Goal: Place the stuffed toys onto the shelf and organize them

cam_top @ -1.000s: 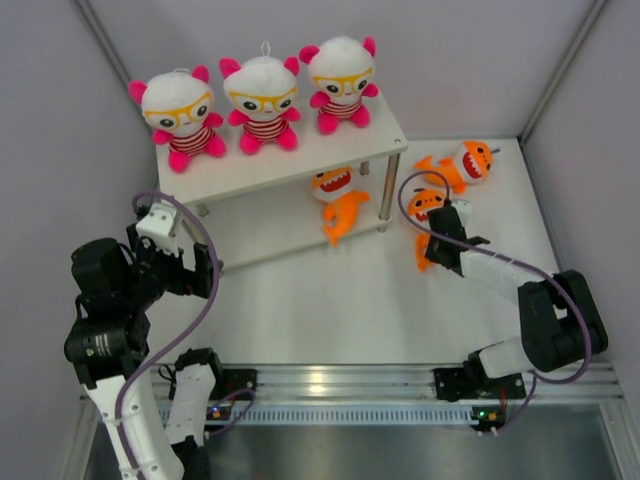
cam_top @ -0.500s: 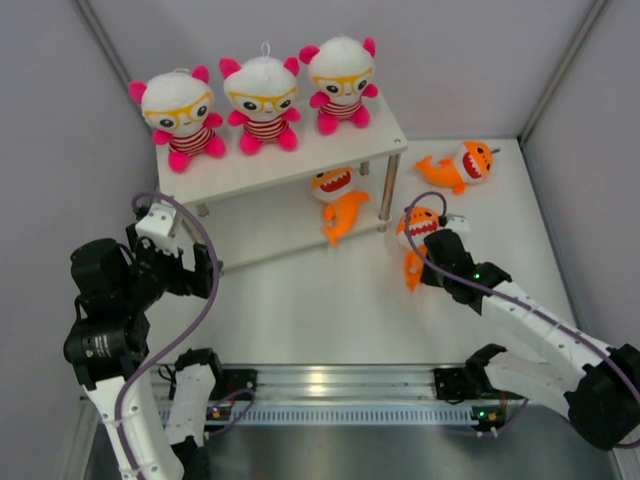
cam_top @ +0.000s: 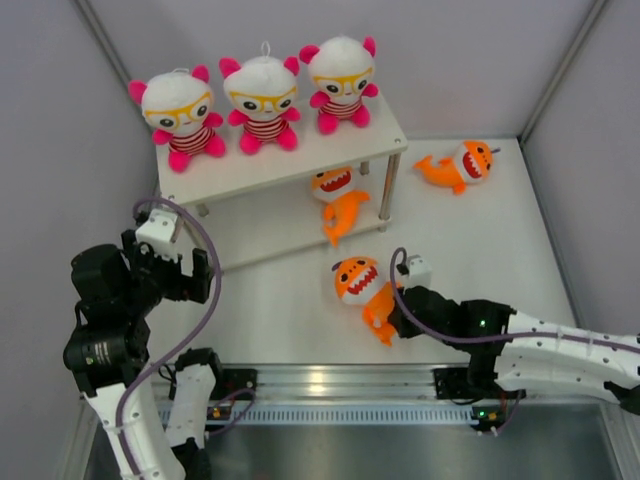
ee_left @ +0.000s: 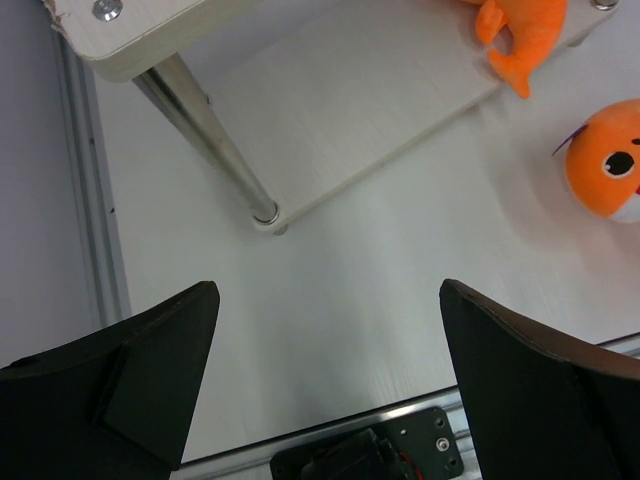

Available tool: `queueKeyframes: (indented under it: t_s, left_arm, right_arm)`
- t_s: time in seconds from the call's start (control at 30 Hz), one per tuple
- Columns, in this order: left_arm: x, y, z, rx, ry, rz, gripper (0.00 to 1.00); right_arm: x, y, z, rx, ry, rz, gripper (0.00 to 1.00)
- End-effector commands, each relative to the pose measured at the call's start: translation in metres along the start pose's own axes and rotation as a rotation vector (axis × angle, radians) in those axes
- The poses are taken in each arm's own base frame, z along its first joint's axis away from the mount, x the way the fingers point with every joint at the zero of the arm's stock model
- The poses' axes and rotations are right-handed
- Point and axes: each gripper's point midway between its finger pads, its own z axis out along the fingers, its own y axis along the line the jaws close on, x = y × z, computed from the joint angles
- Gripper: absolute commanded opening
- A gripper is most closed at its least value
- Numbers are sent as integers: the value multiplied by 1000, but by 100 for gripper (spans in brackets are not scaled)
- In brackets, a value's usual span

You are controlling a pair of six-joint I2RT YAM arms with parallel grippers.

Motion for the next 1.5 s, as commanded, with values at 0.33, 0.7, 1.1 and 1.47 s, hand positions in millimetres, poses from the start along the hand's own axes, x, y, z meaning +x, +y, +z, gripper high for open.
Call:
queueKeyframes:
  t_s: [0.33, 0.7, 1.1, 1.47]
  left_arm:
    - [22, 31, -36, -272, 39, 78, 98]
    - [21, 28, -36, -257, 27, 75, 98]
    - [19, 28, -39, -263, 19, 78, 98]
    - [18, 25, -38, -247, 14, 80, 98]
  right_arm:
    - [-116, 137, 5, -273, -436, 77, 0]
    - [-171, 234, 60, -281, -532, 107, 0]
    - [-180, 299, 134, -258, -553, 40, 0]
    - [-175, 282, 201, -132, -529, 30, 0]
